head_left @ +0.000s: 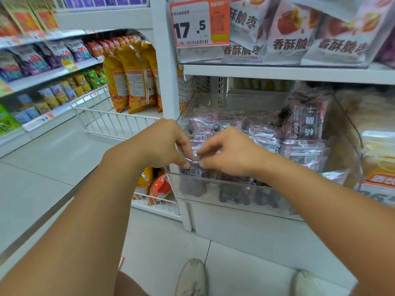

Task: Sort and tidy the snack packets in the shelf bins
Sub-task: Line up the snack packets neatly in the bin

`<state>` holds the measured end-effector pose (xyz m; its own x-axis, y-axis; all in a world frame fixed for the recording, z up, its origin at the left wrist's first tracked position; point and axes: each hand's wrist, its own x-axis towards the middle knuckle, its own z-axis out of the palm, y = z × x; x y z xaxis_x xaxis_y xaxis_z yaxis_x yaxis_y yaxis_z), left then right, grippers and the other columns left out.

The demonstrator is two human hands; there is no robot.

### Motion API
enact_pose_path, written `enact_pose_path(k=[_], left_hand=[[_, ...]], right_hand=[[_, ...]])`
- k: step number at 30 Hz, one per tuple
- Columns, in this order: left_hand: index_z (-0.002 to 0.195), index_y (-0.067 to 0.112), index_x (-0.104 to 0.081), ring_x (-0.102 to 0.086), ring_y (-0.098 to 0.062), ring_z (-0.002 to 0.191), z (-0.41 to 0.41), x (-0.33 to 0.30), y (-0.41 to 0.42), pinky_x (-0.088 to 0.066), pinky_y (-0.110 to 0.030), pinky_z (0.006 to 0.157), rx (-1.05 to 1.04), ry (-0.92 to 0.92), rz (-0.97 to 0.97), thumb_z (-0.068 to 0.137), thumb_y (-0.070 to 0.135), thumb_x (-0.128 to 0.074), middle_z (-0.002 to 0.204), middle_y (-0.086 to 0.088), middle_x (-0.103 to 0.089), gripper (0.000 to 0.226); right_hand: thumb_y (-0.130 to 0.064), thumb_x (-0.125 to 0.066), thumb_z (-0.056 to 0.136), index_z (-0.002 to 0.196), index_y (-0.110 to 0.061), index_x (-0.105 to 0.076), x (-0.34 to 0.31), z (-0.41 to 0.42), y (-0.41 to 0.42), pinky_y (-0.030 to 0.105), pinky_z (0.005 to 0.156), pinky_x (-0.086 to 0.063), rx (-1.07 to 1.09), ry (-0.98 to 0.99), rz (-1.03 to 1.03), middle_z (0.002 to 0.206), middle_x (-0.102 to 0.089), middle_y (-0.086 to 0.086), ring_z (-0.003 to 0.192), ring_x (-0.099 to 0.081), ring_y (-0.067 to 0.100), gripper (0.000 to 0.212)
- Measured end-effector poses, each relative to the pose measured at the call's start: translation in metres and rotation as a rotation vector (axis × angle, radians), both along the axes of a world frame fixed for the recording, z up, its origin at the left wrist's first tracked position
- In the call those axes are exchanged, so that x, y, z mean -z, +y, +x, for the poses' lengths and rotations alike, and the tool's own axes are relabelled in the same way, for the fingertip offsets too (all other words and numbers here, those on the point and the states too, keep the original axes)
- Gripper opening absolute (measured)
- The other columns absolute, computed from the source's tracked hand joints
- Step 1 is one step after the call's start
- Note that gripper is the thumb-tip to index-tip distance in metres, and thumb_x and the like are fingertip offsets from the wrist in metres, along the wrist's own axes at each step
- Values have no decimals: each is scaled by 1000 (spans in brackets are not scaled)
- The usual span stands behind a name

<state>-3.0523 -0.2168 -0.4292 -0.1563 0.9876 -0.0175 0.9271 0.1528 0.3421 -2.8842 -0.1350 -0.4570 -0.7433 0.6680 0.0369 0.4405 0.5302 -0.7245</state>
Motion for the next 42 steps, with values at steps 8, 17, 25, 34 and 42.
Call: enact_pose_path(k=[8,17,25,34,42], left_hand=[[81,24,-76,-53,12,66,5,4,2,-34,-4,56,13,-32,262,84,46,-75,73,16,-64,23],[133,19,-63,-52,-21,127,-1,8,13,-43,-35,105,-14,109,23,95,37,-64,137,-1,-59,42],[140,20,-56,-51,-26,128,1,3,15,-43,-42,107,-13,118,-76,97,36,-62,141,-5,-55,46],[123,27,-67,-62,-16,110,50,-11,12,-49,-36,96,0,70,396,89,47,-69,121,6,-68,40],[124,23,-65,-63,-20,106,84,13,47,-53,-37,92,184,154,-74,69,40,-90,117,4,-67,63]], right_hand=[[-20,-73,85,94,-15,-73,-3,-36,52,38,75,-58,312,-199,351,90,-70,4,81,-66,25,11],[-13,-83,79,91,-10,-78,-26,-63,70,36,85,-59,163,-315,301,78,-70,0,85,-70,19,13],[8,-67,87,100,-10,-78,-12,-39,58,28,89,-57,57,-59,111,97,-75,3,91,-68,11,25],[-7,-64,85,122,-16,-62,-43,75,41,46,85,-53,330,-412,910,120,-58,6,113,-53,32,39],[-19,-71,89,128,-7,-49,-30,104,64,54,89,-45,537,-628,723,129,-44,19,122,-37,42,47]])
